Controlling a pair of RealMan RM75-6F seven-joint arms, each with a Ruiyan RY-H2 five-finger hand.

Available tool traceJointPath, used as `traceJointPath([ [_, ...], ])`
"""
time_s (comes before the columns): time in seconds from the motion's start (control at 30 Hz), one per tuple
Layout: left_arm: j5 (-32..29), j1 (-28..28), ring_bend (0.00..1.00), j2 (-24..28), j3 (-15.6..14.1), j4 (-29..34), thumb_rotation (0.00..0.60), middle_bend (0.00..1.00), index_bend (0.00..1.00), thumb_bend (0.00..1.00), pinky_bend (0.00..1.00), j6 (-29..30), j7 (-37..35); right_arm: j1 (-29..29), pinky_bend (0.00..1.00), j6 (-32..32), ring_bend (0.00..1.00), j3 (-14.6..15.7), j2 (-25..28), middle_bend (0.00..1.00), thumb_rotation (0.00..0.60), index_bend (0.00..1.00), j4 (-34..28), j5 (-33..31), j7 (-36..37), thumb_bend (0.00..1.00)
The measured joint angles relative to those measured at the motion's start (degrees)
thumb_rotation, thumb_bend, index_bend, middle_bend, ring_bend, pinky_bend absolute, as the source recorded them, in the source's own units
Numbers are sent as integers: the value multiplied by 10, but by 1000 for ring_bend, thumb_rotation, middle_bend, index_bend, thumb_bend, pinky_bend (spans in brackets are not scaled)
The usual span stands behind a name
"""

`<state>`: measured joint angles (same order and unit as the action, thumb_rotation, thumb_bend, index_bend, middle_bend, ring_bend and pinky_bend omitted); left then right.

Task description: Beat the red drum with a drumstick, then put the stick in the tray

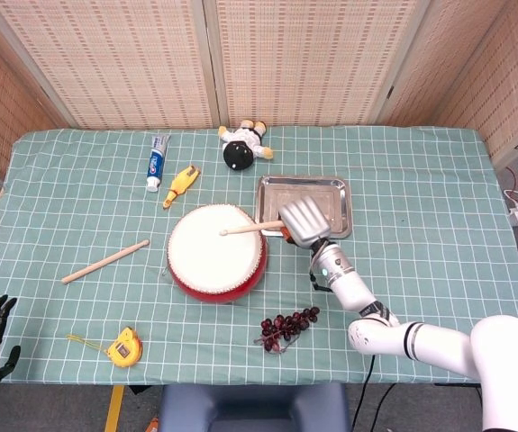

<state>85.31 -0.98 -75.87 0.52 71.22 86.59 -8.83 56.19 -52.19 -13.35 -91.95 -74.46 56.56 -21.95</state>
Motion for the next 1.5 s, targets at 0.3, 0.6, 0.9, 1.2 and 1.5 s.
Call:
traceJointPath([
  [0.3,-2,0,0,-1,-1,0,600,0,0,368,0,-5,3,-1,1000,19,1000,13,-9,1000,600,1000,31,29,8,723],
  [0.6,-2,1,0,-2,0,-2,600,0,0,369,0,-5,1,1,1000,16,1000,9,-17,1000,600,1000,31,-21,-117,723],
  [0.9,1,3,0,-1,0,-1,600,0,0,369,0,-3,0,-19,1000,-15,1000,-18,-16,1000,600,1000,28,35,114,723],
  [1.2,-2,3,0,-2,0,-2,600,0,0,369,0,-7,1,-8,1000,14,1000,13,-20,1000,600,1000,59,53,27,723],
  [1.5,-2,4,0,-1,0,-4,600,0,0,369,0,-8,-2,-7,1000,6,1000,10,-34,1000,600,1000,74,51,-144,723],
])
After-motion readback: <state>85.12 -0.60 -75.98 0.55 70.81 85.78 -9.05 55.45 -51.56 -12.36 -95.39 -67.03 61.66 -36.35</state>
